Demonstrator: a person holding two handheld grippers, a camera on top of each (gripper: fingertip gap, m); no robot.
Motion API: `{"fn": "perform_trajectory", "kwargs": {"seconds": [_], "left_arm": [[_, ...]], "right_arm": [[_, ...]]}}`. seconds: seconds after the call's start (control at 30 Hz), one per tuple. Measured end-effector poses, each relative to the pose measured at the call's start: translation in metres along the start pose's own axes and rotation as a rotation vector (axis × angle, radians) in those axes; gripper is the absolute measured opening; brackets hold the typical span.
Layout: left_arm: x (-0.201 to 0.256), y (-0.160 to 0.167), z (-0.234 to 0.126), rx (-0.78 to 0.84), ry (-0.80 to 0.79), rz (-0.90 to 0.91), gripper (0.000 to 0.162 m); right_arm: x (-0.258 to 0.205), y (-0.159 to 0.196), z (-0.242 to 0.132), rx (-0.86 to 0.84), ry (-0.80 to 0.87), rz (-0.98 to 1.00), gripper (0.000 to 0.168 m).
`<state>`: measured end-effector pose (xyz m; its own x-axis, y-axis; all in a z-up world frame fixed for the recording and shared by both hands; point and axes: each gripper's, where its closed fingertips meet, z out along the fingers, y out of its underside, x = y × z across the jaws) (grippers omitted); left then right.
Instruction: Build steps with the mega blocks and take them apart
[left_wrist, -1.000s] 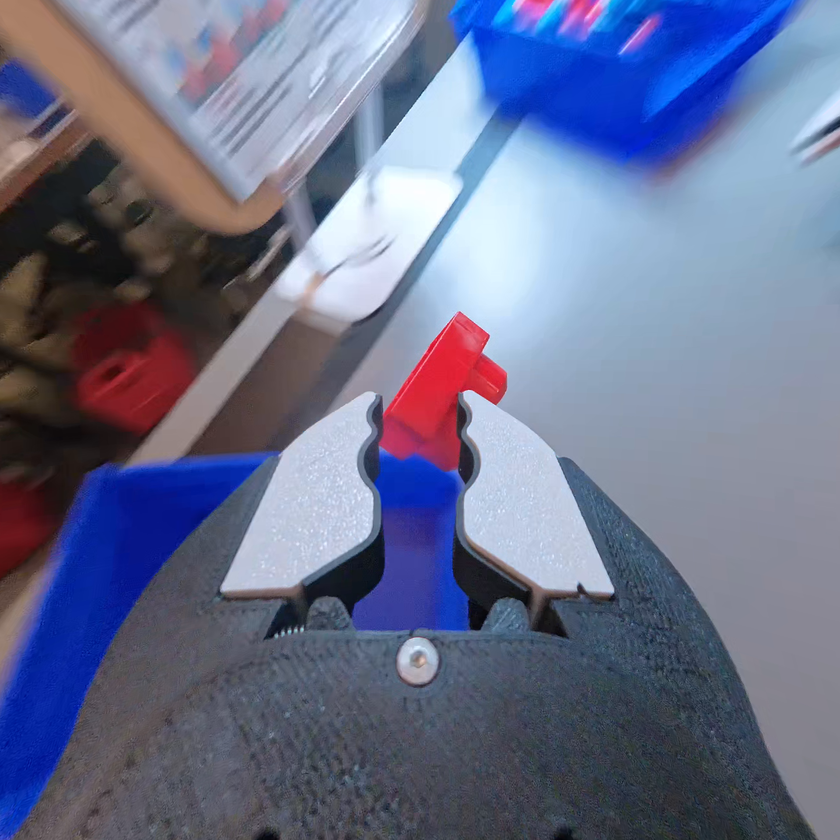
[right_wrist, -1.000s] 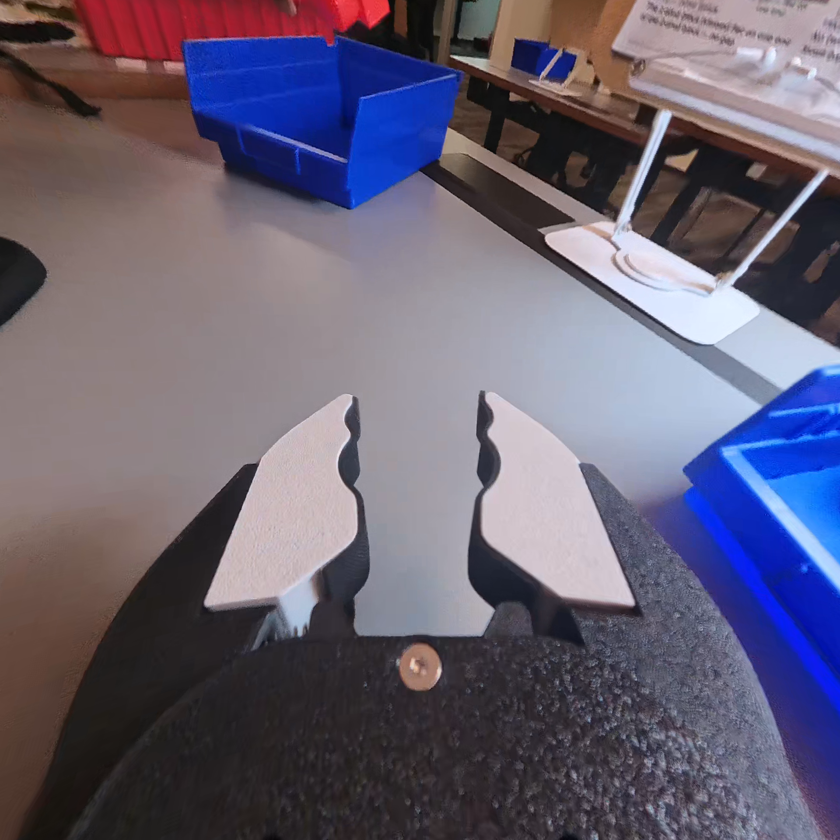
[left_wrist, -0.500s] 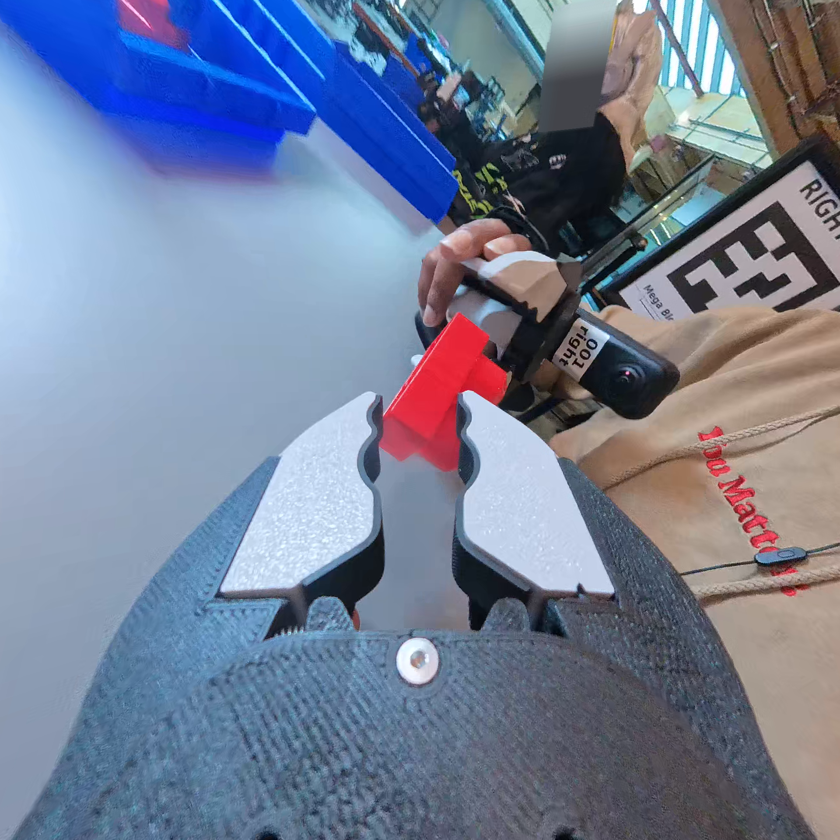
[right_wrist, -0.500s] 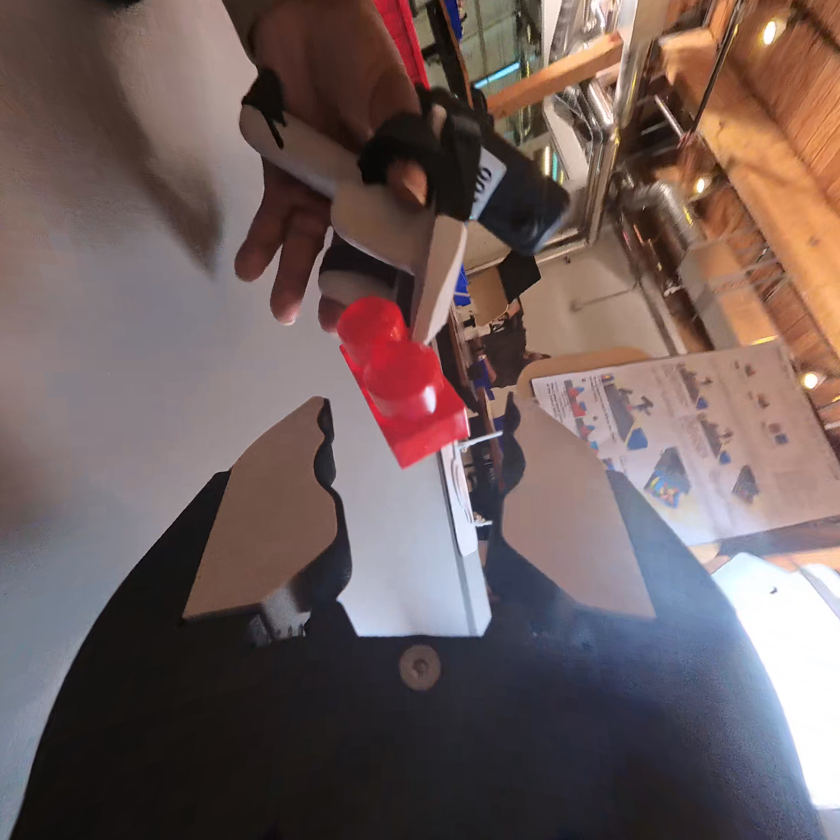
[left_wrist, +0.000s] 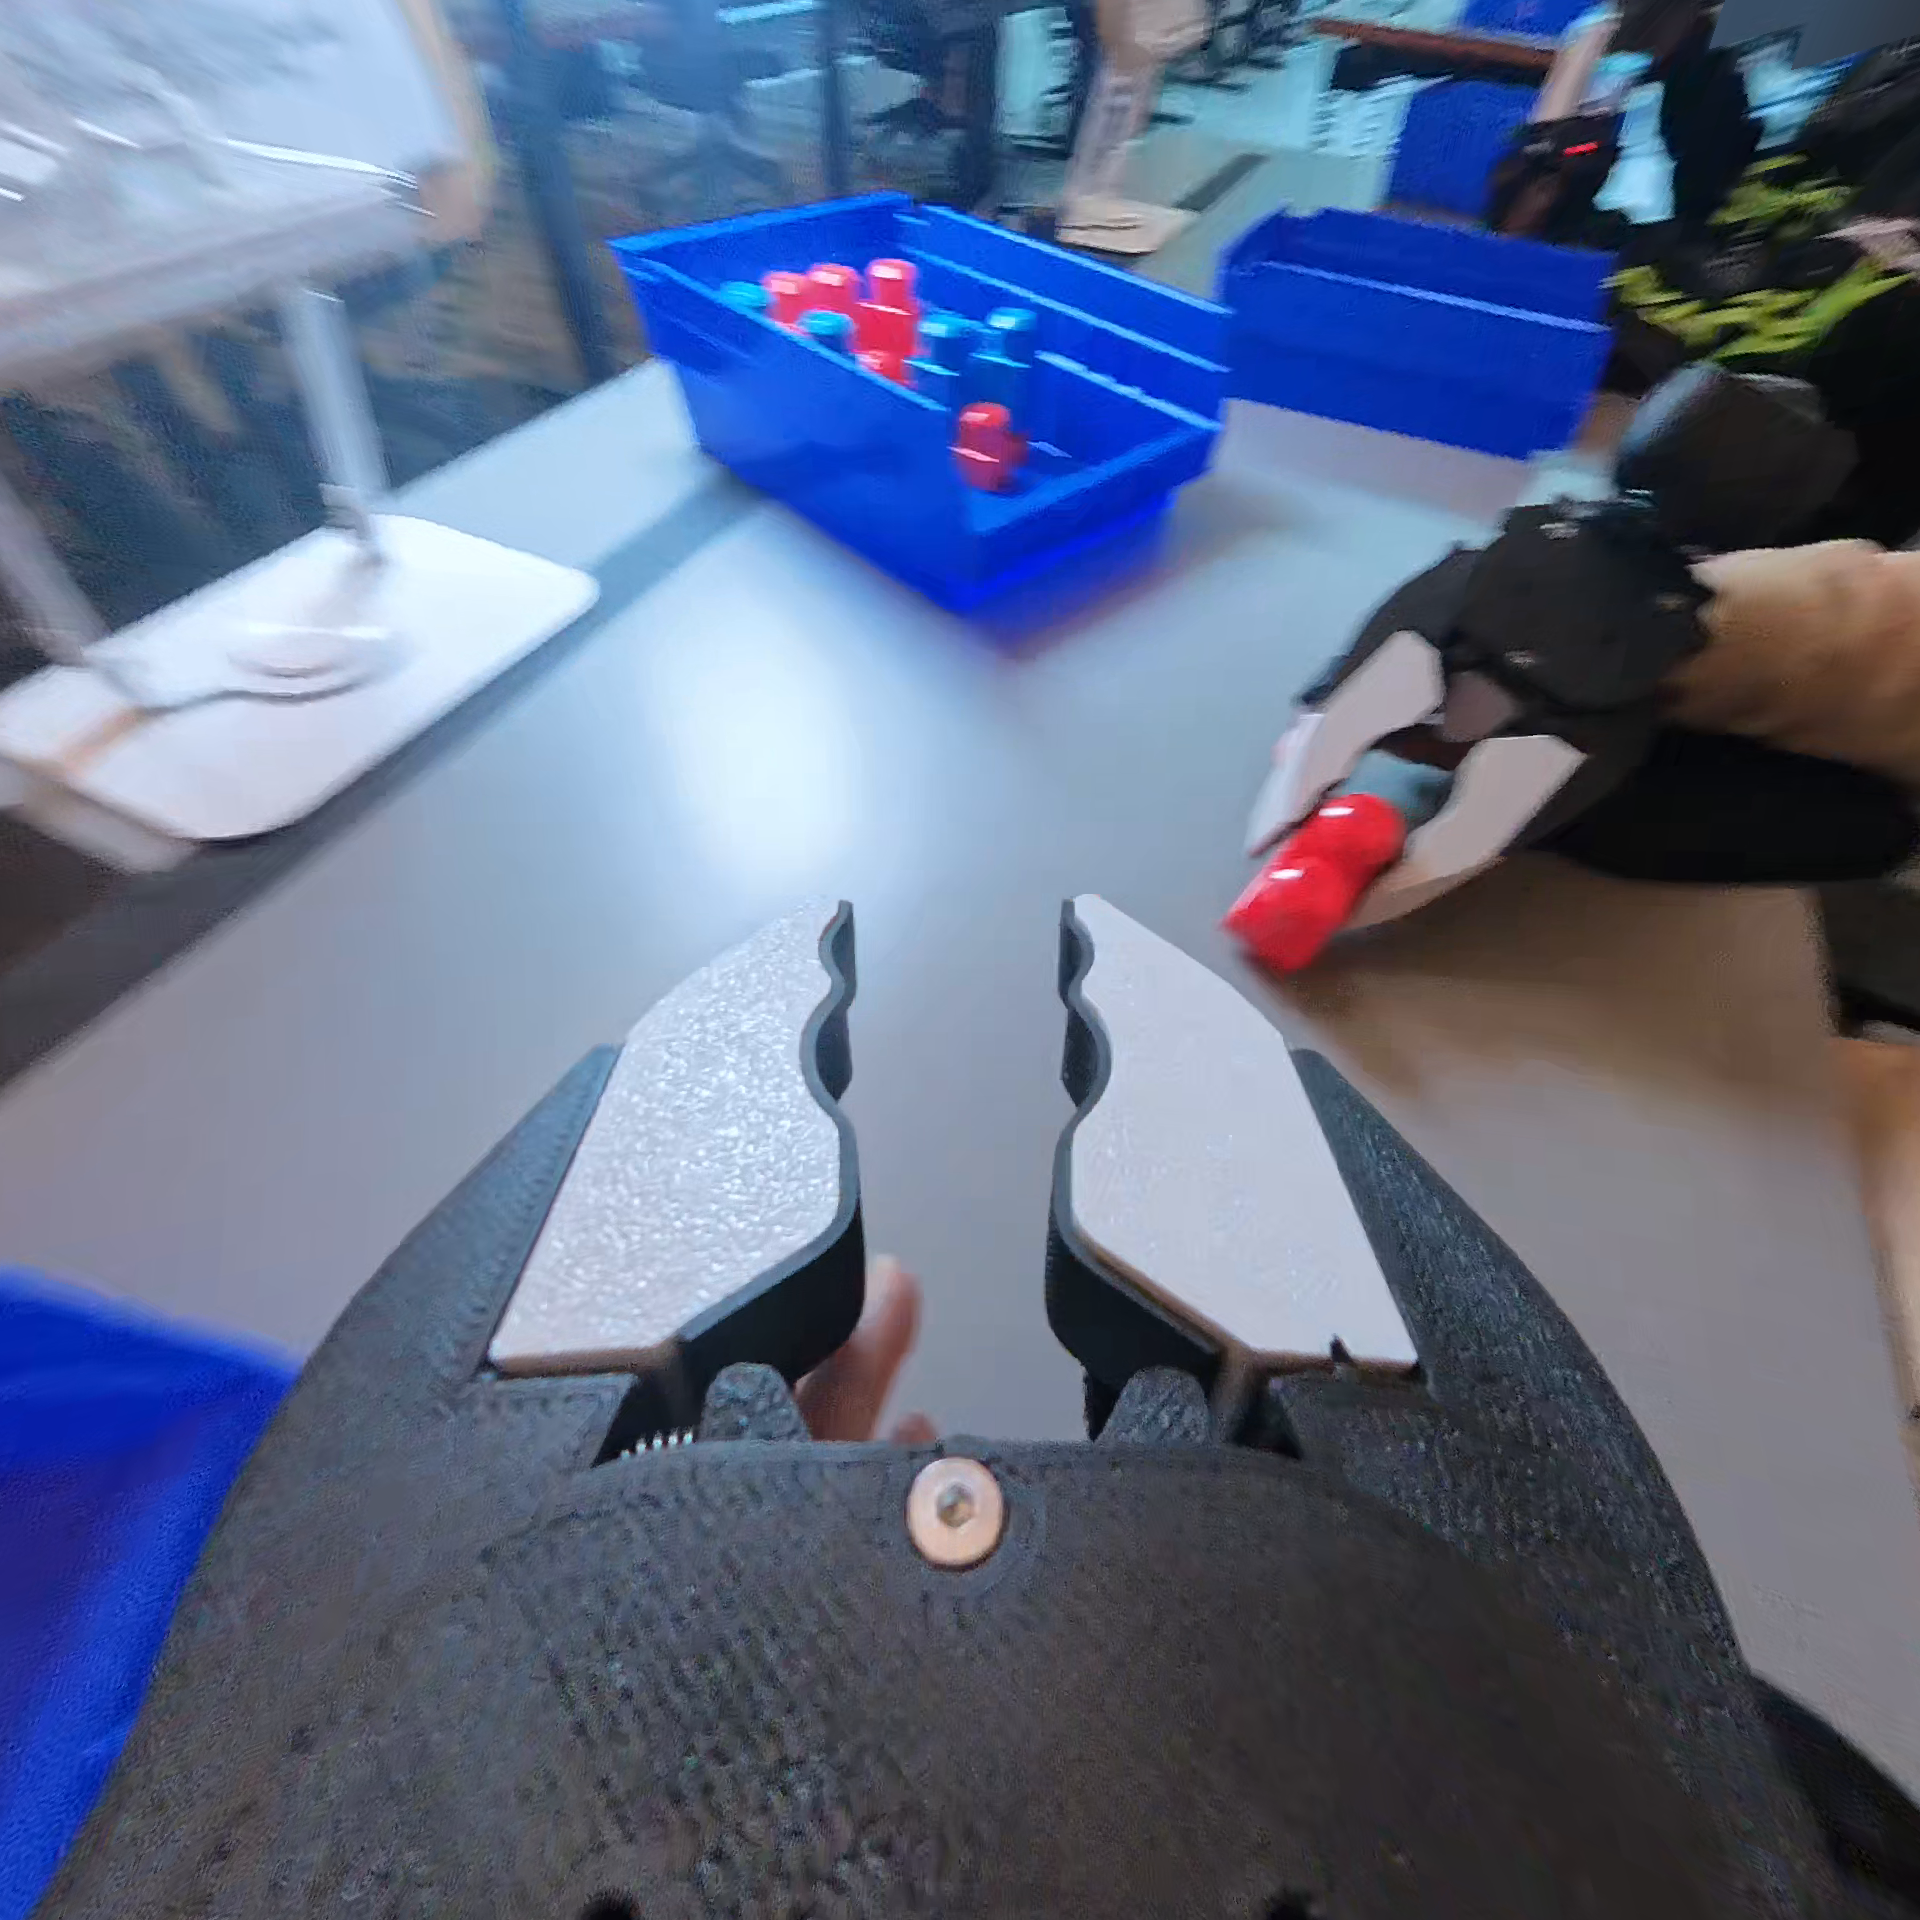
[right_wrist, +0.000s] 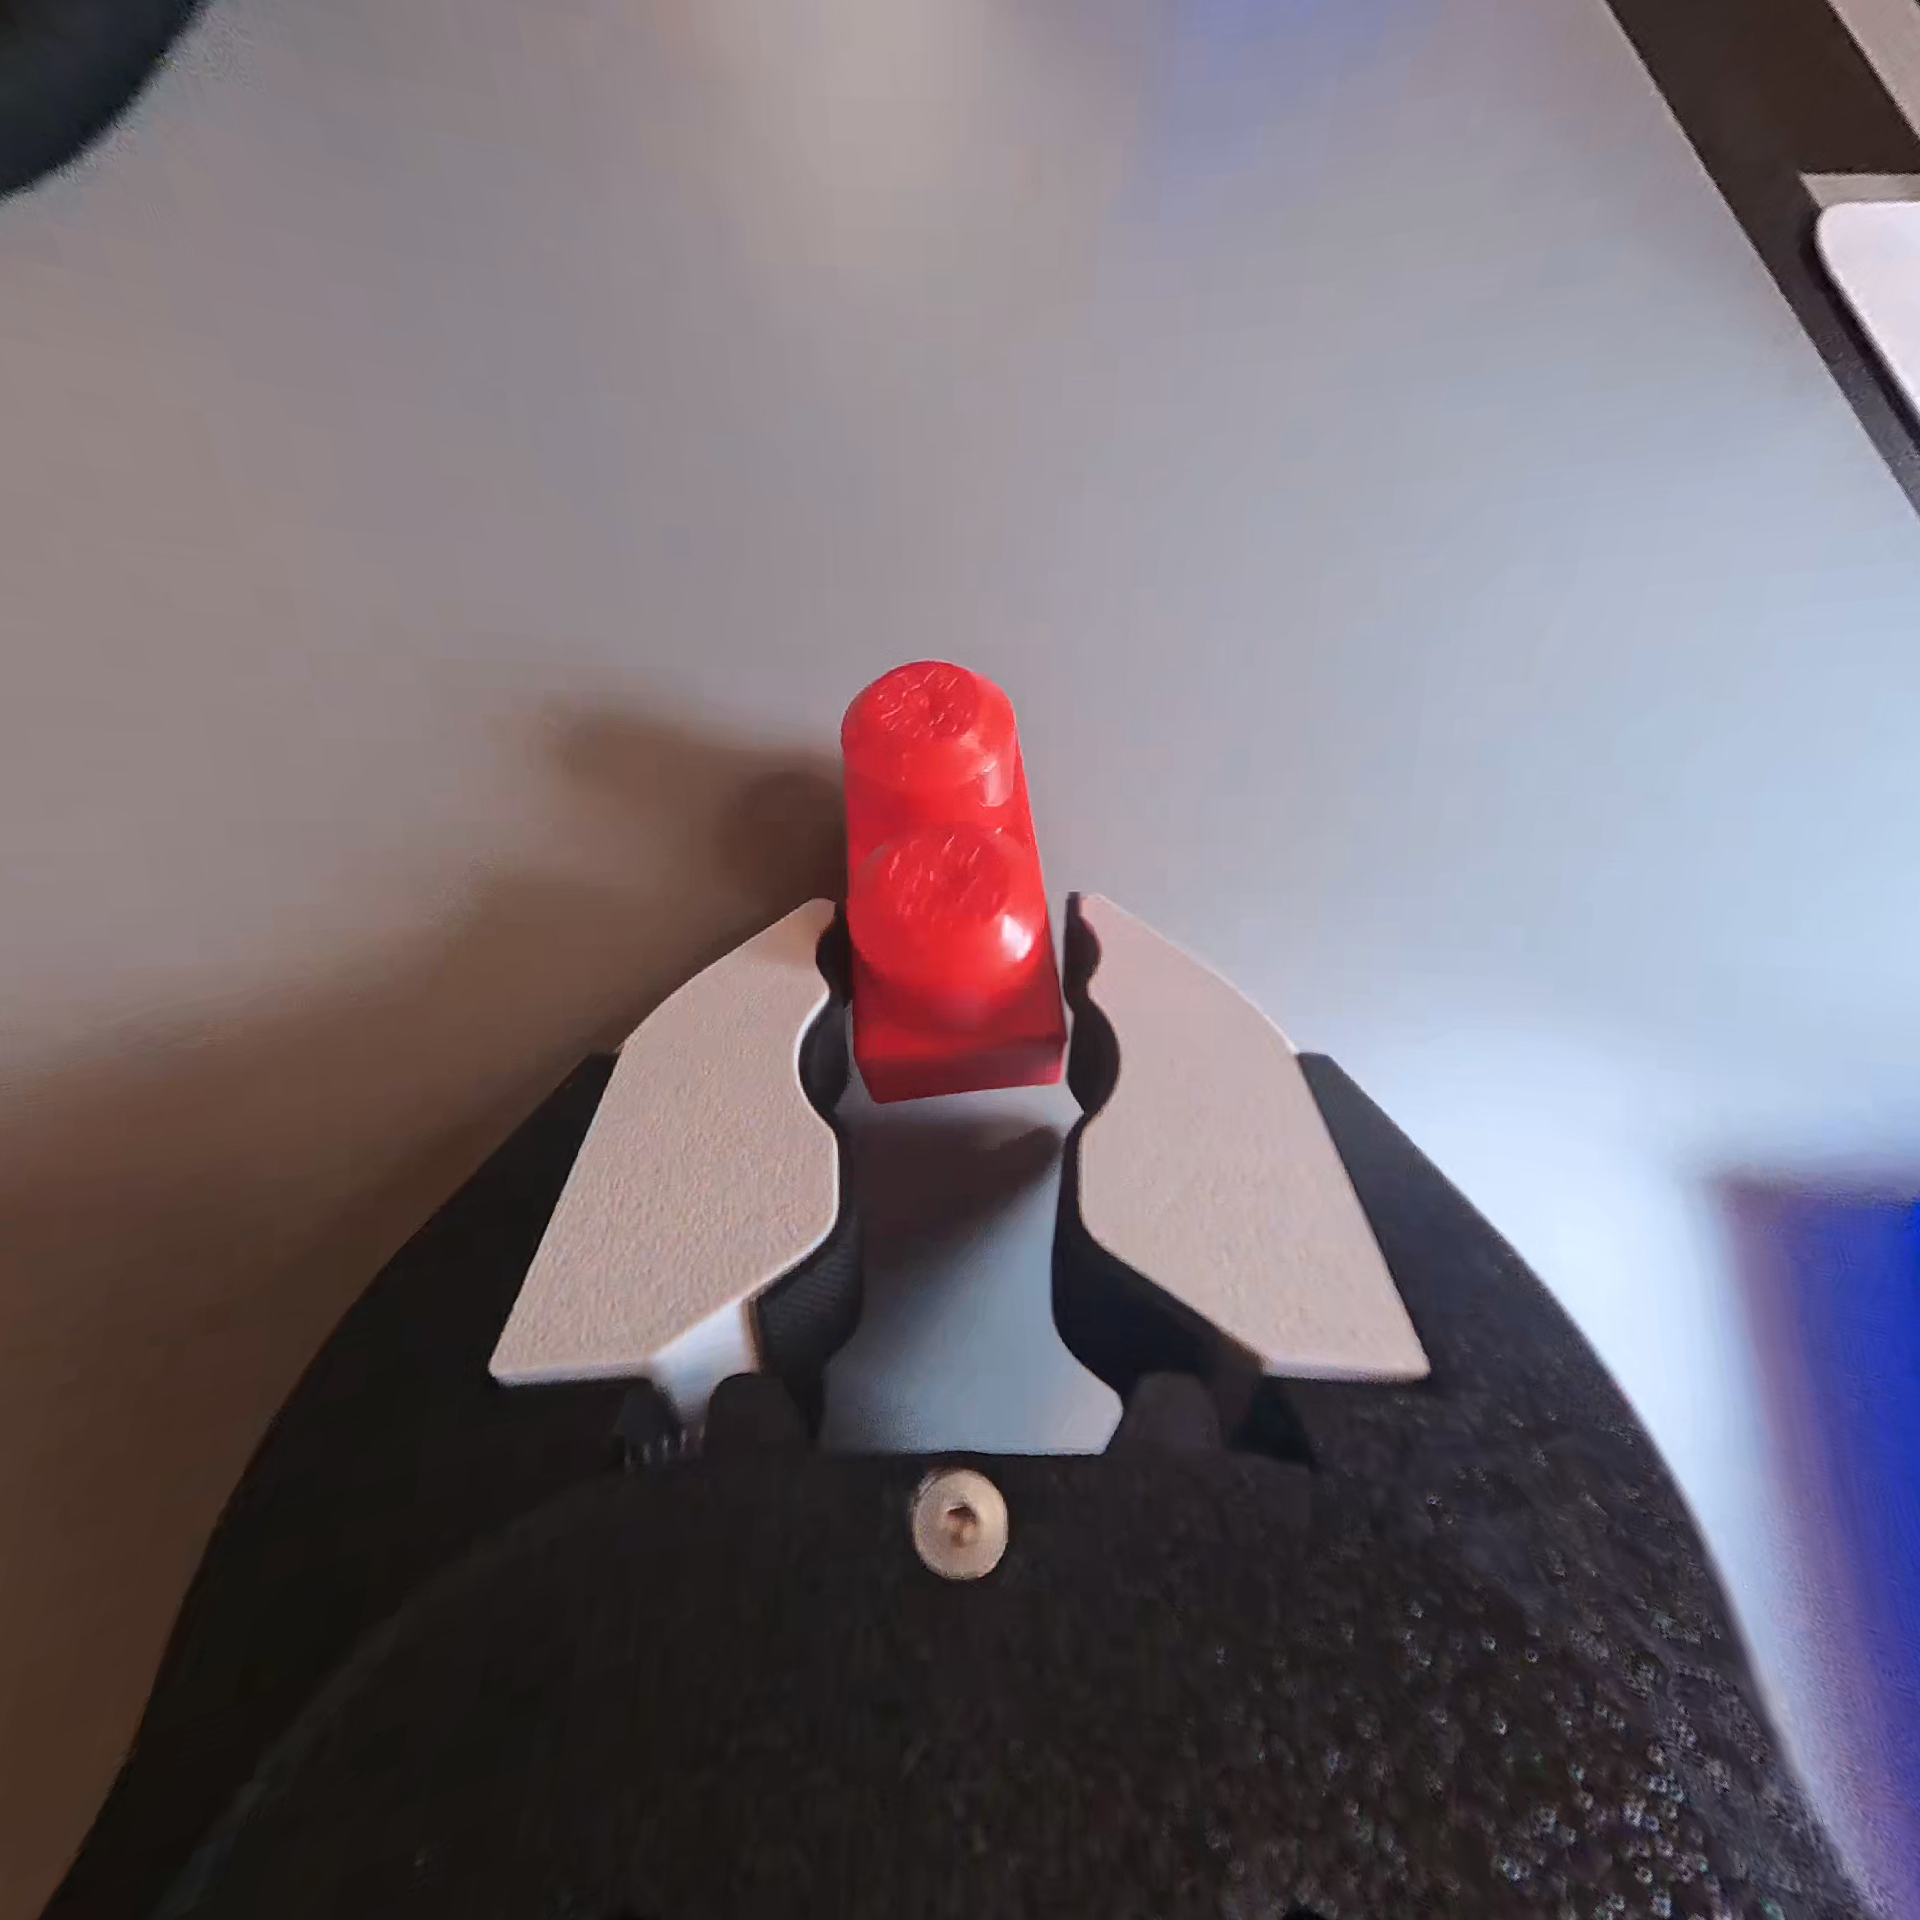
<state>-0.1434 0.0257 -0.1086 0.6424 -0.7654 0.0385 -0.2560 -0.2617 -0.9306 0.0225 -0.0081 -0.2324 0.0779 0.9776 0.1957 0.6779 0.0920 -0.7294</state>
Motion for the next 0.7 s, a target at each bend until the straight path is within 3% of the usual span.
{"fn": "perform_trajectory", "kwargs": {"seconds": [0.1,0.17,0.3,0.4,0.47,0.6,0.7], "left_arm": [[-0.064,-0.010,-0.049,-0.066,-0.233,0.059,0.030],[-0.106,-0.003,-0.080,-0.198,-0.355,0.099,0.030],[-0.179,0.059,-0.133,-0.668,-0.471,0.138,0.035],[-0.205,0.115,-0.160,-1.005,-0.422,0.075,0.033],[-0.204,0.140,-0.169,-1.153,-0.323,0.007,0.041],[-0.195,0.156,-0.175,-1.313,-0.134,0.067,0.055],[-0.198,0.165,-0.185,-1.457,-0.095,0.146,0.059]], "right_arm": [[0.013,0.002,0.000,-0.010,0.067,-0.006,0.058],[0.023,0.001,-0.004,0.009,0.118,0.000,0.063],[0.031,-0.010,-0.013,0.092,0.138,0.047,0.060],[0.031,-0.014,-0.016,0.111,0.147,0.030,0.056],[0.029,-0.014,-0.016,0.110,0.151,0.013,0.055],[0.030,-0.010,-0.016,0.104,0.155,0.015,0.053],[0.033,-0.008,-0.016,0.113,0.147,0.038,0.053]]}}
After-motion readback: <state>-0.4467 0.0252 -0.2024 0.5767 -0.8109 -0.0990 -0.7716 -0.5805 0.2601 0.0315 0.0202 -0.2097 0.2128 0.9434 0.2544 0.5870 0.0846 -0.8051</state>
